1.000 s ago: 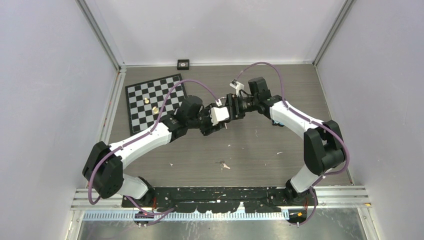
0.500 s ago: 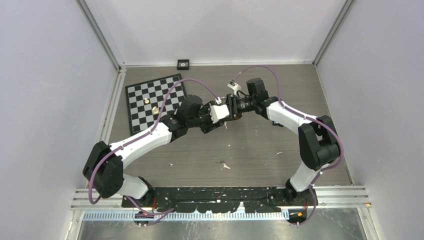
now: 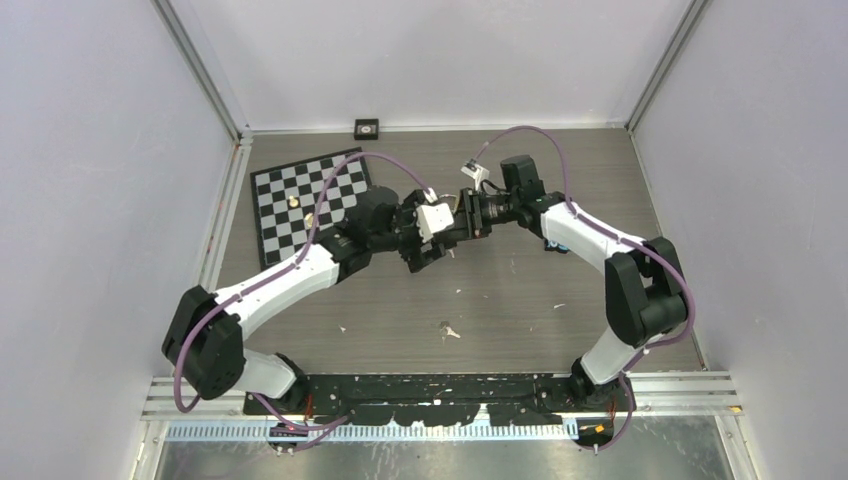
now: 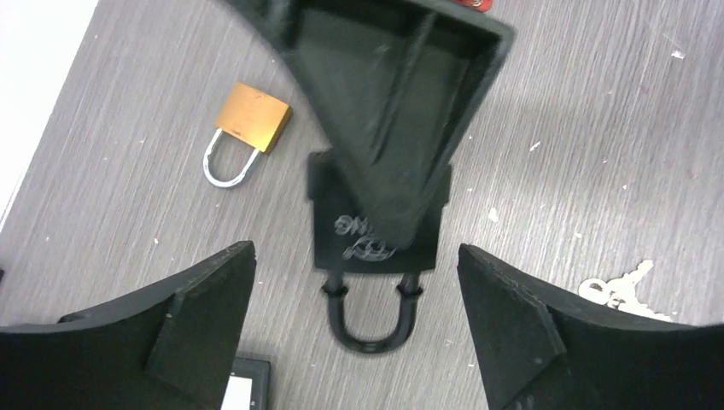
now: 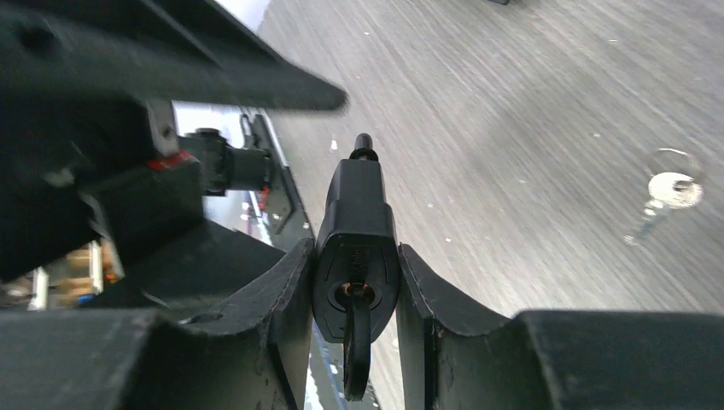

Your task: Unlock with the key

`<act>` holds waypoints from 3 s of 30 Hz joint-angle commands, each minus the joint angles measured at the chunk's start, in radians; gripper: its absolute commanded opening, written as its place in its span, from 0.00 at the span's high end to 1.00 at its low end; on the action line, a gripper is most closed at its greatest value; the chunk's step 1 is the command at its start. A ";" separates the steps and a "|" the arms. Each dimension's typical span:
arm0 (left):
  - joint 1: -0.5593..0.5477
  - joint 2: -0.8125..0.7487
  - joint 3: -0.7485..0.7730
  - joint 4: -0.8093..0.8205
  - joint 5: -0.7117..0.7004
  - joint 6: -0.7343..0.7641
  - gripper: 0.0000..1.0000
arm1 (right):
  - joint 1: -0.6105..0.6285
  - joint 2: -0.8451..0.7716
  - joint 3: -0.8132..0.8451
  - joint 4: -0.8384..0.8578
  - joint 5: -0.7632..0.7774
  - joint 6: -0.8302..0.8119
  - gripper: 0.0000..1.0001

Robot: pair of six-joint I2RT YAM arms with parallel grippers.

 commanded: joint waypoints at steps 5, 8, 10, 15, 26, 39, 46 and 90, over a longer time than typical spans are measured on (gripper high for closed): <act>0.131 -0.105 0.037 -0.043 0.291 -0.061 0.00 | -0.015 -0.160 0.016 -0.143 0.007 -0.284 1.00; 0.154 -0.087 0.060 -0.103 0.378 -0.056 0.02 | -0.015 -0.175 0.020 -0.160 -0.033 -0.314 1.00; 0.162 -0.068 0.076 -0.133 0.419 -0.054 0.05 | -0.015 -0.181 0.019 -0.164 -0.055 -0.325 0.99; 0.171 -0.024 0.108 -0.165 0.480 -0.060 0.14 | -0.015 -0.200 0.009 -0.165 -0.084 -0.344 0.99; 0.171 0.069 0.157 -0.243 0.569 -0.051 0.27 | -0.016 -0.215 -0.001 -0.152 -0.109 -0.349 1.00; 0.171 0.064 0.145 -0.343 0.743 0.015 0.56 | -0.041 -0.197 -0.030 -0.044 -0.007 -0.232 1.00; 0.151 0.066 0.159 -0.503 0.840 0.156 0.56 | -0.079 -0.200 -0.055 0.037 0.024 -0.136 0.99; -0.113 -0.095 -0.055 -0.180 0.118 0.427 0.23 | -0.178 -0.128 -0.079 0.124 0.031 -0.033 0.99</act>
